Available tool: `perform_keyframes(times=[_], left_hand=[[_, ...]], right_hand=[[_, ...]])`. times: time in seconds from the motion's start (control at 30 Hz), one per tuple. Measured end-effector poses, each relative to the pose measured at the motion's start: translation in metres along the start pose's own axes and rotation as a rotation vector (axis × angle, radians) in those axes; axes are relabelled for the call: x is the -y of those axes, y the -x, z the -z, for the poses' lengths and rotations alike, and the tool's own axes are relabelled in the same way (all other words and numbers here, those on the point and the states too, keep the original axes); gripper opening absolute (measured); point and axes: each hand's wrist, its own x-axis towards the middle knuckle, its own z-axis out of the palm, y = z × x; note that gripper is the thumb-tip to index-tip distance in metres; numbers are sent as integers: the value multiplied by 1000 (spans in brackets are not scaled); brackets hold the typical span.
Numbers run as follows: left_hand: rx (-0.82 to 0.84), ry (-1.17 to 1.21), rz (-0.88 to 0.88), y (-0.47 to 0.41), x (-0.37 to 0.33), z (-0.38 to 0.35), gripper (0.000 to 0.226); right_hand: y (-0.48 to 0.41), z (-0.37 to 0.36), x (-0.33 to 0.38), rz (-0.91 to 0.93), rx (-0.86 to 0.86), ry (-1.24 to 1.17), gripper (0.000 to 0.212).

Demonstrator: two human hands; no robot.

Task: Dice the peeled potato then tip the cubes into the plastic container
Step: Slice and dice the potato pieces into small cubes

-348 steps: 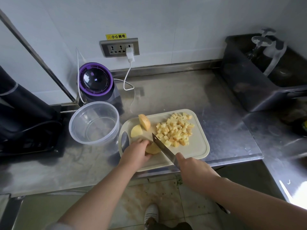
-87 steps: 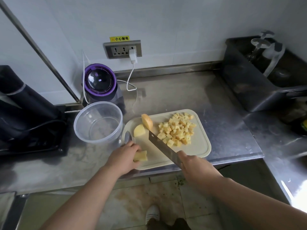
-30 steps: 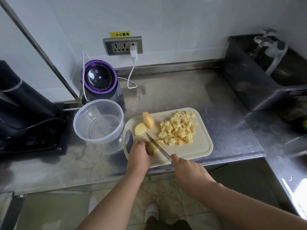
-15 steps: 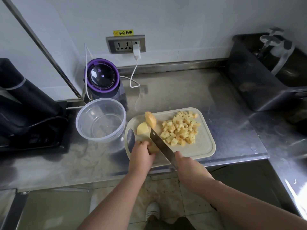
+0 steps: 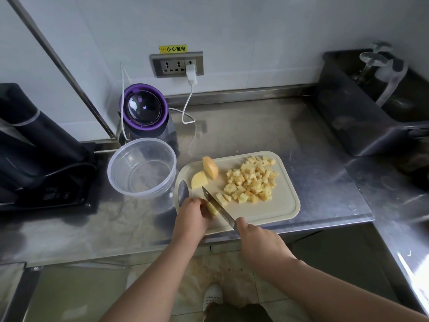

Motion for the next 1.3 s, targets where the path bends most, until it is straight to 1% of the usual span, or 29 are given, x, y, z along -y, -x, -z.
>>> perform_keyframes(times=[0.27,0.37,0.53,0.77,0.87,0.93,1.03,1.1,1.2,1.23,1.3], left_hand=[[-12,-39,16,-1,-2,-3,24],[-18,-39,-5,0,-4,-1,25],[30,-37,-20,-1,-8,-2,21],[76,-17,-27,-12,-29,-15,17],[105,-11,-70,-15,-40,-24,14],[112,4,-96,-14,-47,-27,17],[76,30,-107,-13,-50,-27,31],[91,48,-104,-12,-49,-21,35],[114,104,-104,-13,-43,-7,27],[88,108,-112,-15,-39,0,22],[-27,96,-117,-22,-27,12,14]], right_hand=[[-5,-9,9,-29,29,69,62],[-10,-9,8,-39,54,65,56],[-10,2,-12,-81,59,-56,36],[-7,30,-44,-37,39,29,25],[-7,39,-58,-45,2,67,26],[-7,44,-65,-45,-7,90,28],[-8,50,-72,-74,-29,35,26],[-7,53,-74,-87,-30,21,26],[-7,53,-74,-82,-25,25,22],[-8,53,-74,-75,-29,27,21],[-8,53,-73,-51,-35,31,19]])
